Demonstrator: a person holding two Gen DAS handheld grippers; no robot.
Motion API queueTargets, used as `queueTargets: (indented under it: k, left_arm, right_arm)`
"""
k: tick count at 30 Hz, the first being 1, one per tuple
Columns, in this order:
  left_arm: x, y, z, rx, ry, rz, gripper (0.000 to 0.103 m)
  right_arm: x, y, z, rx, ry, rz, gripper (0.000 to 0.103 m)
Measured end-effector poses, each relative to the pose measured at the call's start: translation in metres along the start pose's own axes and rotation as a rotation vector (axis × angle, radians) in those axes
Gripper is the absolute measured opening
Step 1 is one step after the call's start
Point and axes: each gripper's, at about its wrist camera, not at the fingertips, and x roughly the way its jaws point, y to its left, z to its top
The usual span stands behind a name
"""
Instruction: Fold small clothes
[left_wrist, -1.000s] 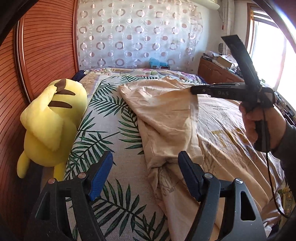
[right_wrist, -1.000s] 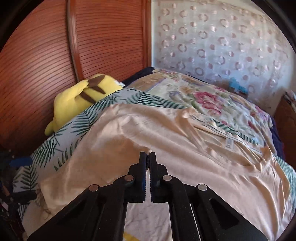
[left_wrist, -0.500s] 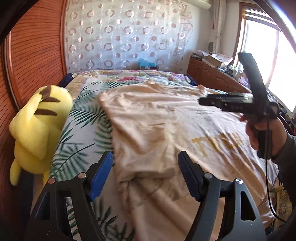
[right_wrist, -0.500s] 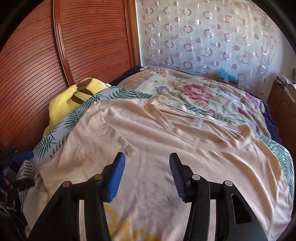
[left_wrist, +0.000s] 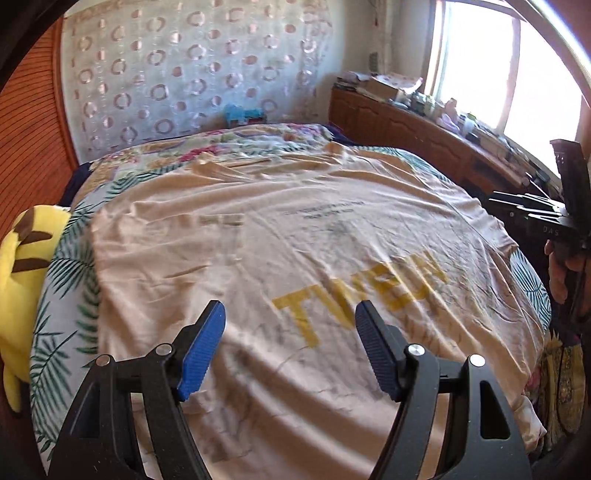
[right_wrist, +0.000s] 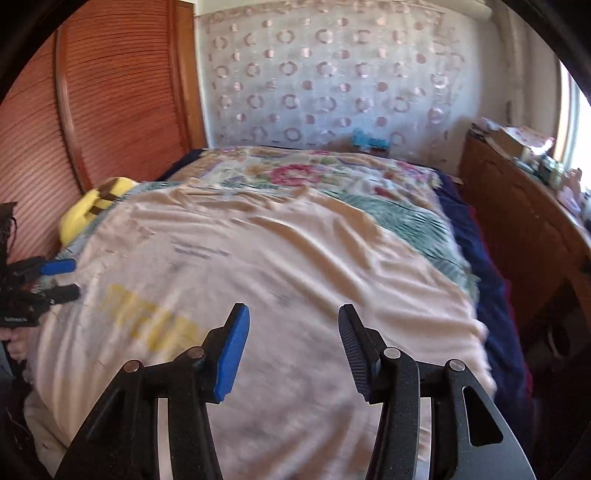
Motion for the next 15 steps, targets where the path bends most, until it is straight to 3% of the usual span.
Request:
queueTargets:
  k: [8,15]
  left_arm:
    - [0.028,-0.029,0.008,0.074,0.068,0.000,0.074]
    - [0.045,-0.041,0.005,0.114,0.109,0.012,0.074]
  right_arm:
    - [-0.025,-0.074,-0.042,0.158,0.071,-0.112,0.052]
    - [-0.035,-0.096,-0.052,0.256,0.124,-0.084,0.052]
